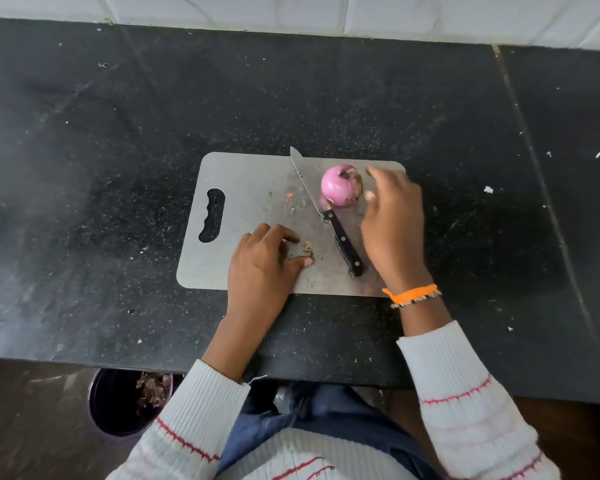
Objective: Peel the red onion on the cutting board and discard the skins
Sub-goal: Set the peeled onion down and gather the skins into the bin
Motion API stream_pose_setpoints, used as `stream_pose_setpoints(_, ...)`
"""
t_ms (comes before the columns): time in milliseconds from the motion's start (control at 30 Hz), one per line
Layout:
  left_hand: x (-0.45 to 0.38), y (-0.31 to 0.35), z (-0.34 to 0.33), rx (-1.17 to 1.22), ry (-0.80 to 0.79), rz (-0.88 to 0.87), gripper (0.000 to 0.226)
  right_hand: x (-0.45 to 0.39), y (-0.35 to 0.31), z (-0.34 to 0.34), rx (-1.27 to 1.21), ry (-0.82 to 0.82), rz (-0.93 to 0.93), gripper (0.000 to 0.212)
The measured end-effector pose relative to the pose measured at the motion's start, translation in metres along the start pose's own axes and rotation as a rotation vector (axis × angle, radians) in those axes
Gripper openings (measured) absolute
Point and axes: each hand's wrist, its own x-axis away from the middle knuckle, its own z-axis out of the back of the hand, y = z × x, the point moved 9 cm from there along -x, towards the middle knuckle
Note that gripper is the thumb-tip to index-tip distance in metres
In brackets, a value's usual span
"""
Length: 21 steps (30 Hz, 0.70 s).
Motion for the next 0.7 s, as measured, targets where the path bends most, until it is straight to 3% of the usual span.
stream_pose_setpoints(200, 0.003, 0.006, 0.003, 0.033, -0.004, 0.001, 0.025, 0.031, 0.032, 0.013, 0.034, -0.1, -0.133, 0.007)
stream_pose_setpoints(567, 0.01, 0.005, 0.01, 0.015, 0.0, 0.001, 0.021, 0.03, 0.016, -0.001, 0.175, -0.154, -0.108, 0.009)
stream_pose_setpoints(700, 0.008, -0.001, 0.02, -0.005, 0.047, -0.022, 0.027, 0.03, -0.026, 0.007, 0.085, -0.108, 0.01, 0.007)
